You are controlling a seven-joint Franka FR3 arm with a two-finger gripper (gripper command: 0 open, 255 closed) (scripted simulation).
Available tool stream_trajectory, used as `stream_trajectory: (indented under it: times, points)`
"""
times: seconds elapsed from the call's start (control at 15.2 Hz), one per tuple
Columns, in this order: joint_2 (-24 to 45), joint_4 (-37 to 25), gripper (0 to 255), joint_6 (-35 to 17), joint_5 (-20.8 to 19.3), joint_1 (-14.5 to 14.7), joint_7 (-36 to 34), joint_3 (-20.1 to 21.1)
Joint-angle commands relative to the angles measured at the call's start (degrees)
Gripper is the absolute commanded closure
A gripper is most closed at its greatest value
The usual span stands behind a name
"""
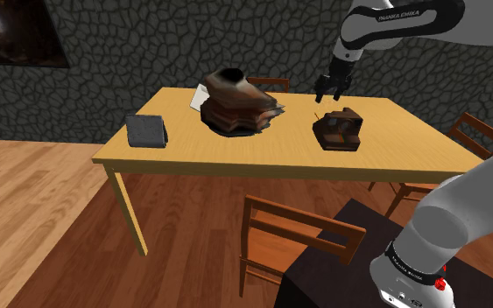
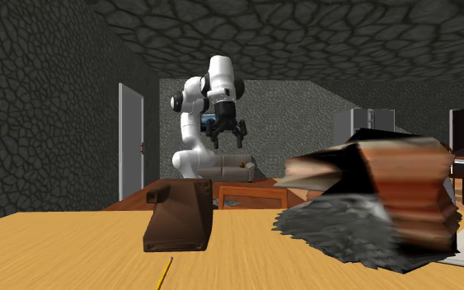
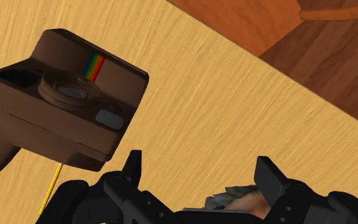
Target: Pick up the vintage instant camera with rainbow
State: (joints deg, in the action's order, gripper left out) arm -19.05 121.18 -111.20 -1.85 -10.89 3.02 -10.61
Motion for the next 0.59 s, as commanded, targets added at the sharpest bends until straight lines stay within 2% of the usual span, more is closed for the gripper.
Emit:
stream_trajectory:
  times: [0.0,0.53]
  points:
    - [2.8,-2.4,0,-0.5,0.6,-1.1,0.1,-1.7]
    - [13.8,-10.3,0,-2.9,5.0,-5.2,0.8,-8.1]
